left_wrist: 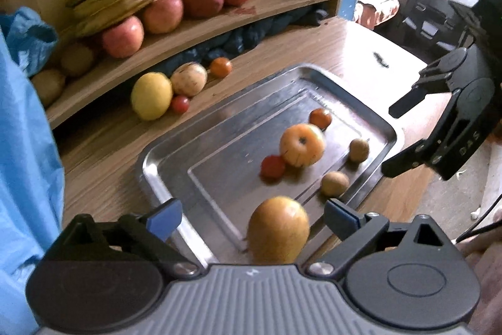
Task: Organize fruits
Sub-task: 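Open left tool to drop the orange-yellow fruit while right tool releases the beige fruit onto the tray, then move both open tools back toward the fruit row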
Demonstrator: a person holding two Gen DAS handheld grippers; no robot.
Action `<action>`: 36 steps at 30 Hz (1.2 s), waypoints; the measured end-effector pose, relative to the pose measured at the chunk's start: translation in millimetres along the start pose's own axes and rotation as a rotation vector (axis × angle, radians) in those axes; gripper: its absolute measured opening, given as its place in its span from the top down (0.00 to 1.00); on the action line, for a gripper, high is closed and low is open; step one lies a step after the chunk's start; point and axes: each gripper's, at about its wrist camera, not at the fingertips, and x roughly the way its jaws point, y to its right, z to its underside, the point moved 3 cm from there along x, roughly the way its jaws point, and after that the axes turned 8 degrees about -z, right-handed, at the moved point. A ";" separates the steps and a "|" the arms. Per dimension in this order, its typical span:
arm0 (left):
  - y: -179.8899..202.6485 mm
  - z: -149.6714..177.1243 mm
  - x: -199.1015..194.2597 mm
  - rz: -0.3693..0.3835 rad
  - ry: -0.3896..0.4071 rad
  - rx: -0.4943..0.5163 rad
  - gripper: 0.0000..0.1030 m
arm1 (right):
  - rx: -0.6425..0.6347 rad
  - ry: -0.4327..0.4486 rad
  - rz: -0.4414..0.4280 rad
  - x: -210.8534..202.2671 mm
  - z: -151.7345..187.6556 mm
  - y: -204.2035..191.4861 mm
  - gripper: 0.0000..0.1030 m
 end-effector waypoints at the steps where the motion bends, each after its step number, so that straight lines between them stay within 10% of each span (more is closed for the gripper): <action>1: -1.8 1.4 -0.1 -0.009 -0.007 -0.003 0.03 | -0.008 -0.006 -0.003 1.1 -1.0 -1.2 0.07; 36: -19.5 -4.8 -1.2 -0.117 -0.073 -0.027 0.01 | -0.169 -0.110 -0.045 15.3 -28.6 -1.0 0.01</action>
